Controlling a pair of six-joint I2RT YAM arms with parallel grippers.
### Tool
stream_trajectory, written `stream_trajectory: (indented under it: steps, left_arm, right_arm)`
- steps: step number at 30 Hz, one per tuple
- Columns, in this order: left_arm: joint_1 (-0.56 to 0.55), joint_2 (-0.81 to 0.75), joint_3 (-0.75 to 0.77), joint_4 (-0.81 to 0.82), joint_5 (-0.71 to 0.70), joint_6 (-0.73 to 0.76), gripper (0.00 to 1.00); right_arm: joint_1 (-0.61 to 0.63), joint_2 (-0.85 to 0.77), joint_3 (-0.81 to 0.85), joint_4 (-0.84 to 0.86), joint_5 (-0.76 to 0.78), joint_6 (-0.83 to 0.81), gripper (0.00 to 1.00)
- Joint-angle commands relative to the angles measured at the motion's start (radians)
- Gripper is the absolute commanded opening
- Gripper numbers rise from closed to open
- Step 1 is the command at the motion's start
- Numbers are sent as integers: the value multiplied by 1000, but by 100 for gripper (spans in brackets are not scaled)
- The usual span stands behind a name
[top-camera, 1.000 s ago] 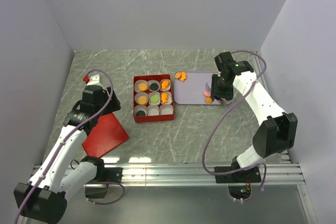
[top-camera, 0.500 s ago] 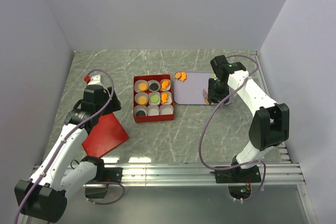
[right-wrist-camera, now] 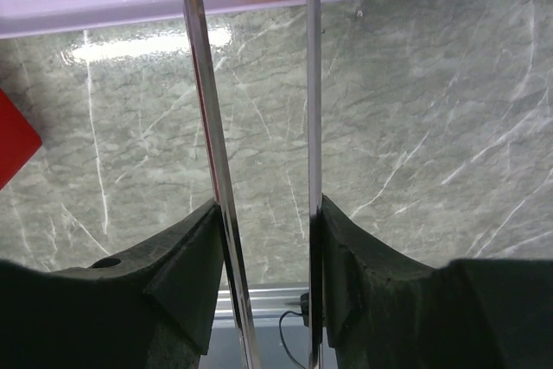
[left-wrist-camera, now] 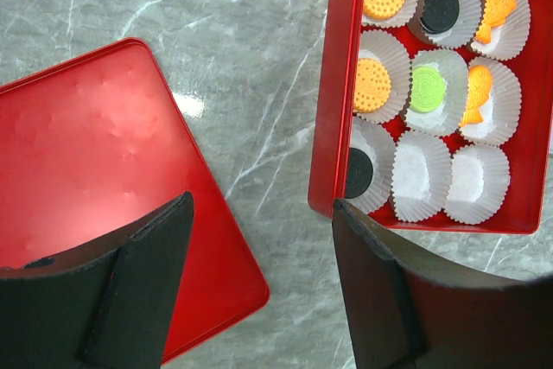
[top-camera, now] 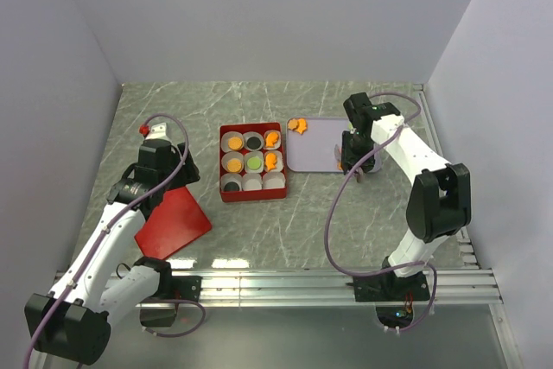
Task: Pack the cookies
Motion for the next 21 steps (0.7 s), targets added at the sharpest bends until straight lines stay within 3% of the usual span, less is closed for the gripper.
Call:
stream_trajectory:
  steps: [1, 8, 21]
  left_arm:
    - [-3, 0, 9, 13, 4, 3, 71]
    - [-3, -12, 7, 12, -2, -1, 71]
    - [-3, -32, 6, 16, 4, 3, 71]
  right_arm:
    - [1, 0, 19, 19, 11, -12, 47]
    - [3, 2, 90, -13, 5, -6, 42]
    - [33, -26, 409, -105, -112, 14, 41]
